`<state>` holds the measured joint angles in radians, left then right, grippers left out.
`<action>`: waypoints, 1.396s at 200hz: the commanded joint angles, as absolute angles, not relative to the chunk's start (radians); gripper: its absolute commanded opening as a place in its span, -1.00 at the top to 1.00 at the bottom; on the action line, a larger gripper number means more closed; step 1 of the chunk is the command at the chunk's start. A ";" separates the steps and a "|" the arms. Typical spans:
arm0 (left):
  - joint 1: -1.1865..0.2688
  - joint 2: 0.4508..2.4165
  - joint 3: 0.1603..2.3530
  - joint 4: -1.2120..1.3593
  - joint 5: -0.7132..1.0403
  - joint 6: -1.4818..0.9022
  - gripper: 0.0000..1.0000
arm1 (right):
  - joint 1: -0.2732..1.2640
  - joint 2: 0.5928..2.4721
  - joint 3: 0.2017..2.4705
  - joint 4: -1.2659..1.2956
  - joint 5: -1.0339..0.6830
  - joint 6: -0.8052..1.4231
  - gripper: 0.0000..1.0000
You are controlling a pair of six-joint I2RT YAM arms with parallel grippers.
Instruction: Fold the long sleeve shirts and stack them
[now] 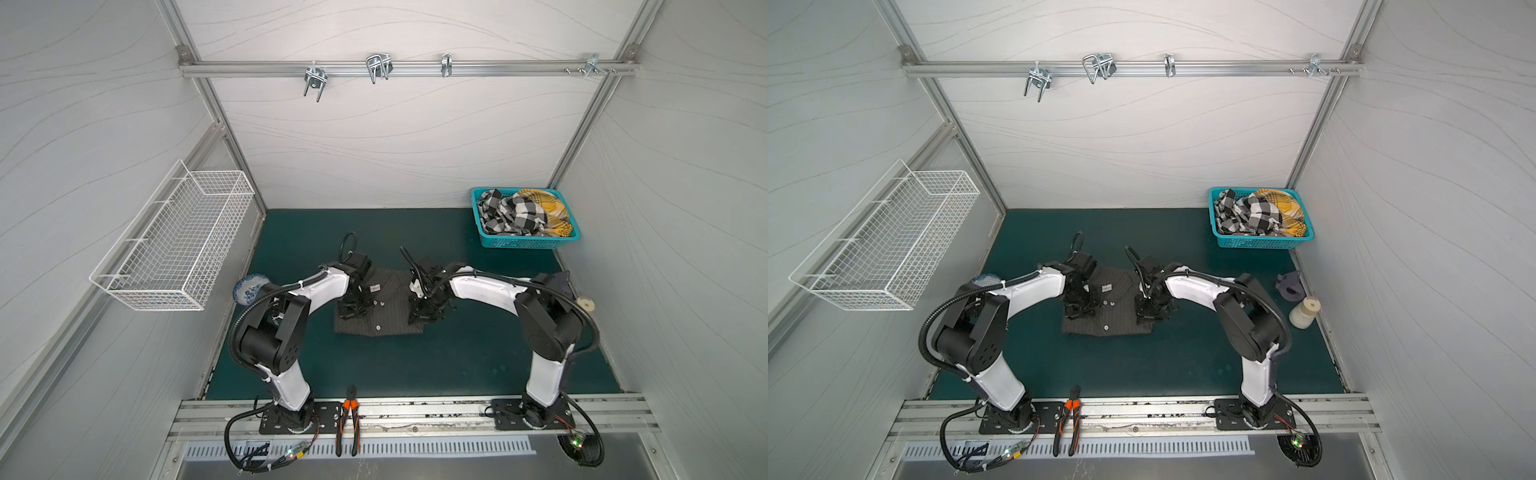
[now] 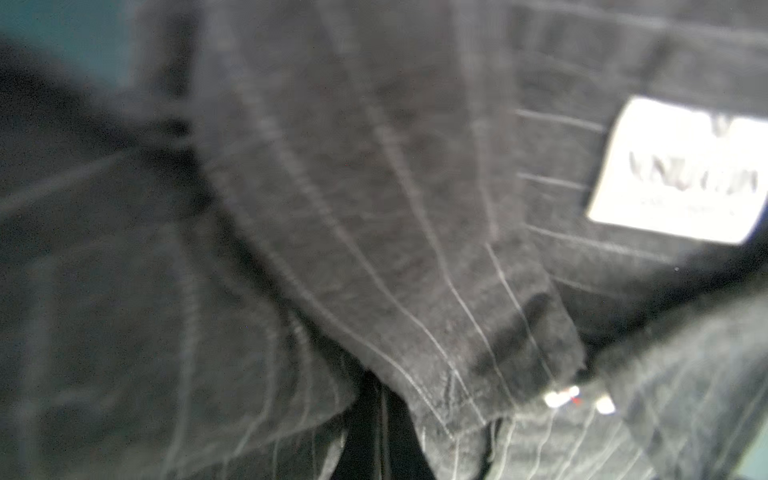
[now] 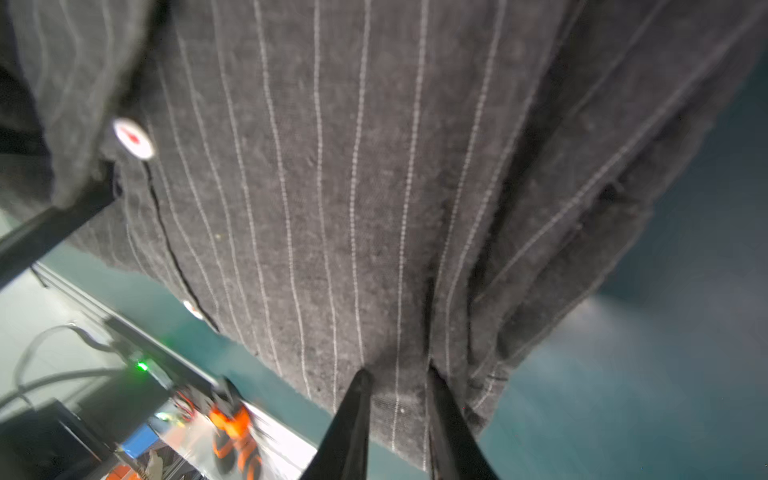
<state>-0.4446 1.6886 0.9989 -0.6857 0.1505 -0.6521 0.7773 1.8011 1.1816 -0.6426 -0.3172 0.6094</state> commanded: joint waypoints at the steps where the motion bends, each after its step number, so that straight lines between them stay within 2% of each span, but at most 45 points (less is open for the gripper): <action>1: -0.508 1.626 0.983 -0.720 0.170 -0.689 0.96 | 0.740 1.659 1.129 -0.686 -0.314 0.583 0.45; 18: -0.488 1.558 1.031 -0.782 0.111 -0.665 0.23 | 0.703 1.617 1.135 -0.714 -0.322 0.538 0.22; 29: -0.449 1.526 1.084 -0.830 0.073 -0.636 -0.04 | 0.672 1.626 1.160 -0.726 -0.326 0.515 0.04; 47: -0.349 1.503 1.126 -0.854 0.066 -0.603 -0.16 | 0.625 1.686 1.223 -0.741 -0.364 0.480 -0.03; 65: -0.229 1.517 1.116 -0.837 0.131 -0.592 -0.17 | 0.599 1.751 1.290 -0.740 -0.379 0.449 -0.06; 89: -0.160 1.558 1.071 -0.792 0.183 -0.595 -0.21 | 0.594 1.845 1.384 -0.750 -0.398 0.414 -0.12; 132: -0.132 1.600 0.960 -0.627 0.349 -0.648 -0.15 | 0.583 1.981 1.492 -0.770 -0.381 0.392 -0.15; 175: -0.133 1.607 0.920 -0.603 0.377 -0.656 -0.12 | 0.584 2.053 1.515 -0.770 -0.350 0.386 -0.15; 206: -0.132 1.599 0.894 -0.580 0.393 -0.659 0.15 | 0.589 2.069 1.493 -0.740 -0.368 0.393 -0.08; 239: -0.133 1.627 0.905 -0.566 0.396 -0.659 0.53 | 0.599 2.053 1.485 -0.721 -0.369 0.399 0.12; 279: -0.133 1.595 0.931 -0.578 0.376 -0.645 0.81 | 0.610 2.019 1.477 -0.716 -0.355 0.397 0.75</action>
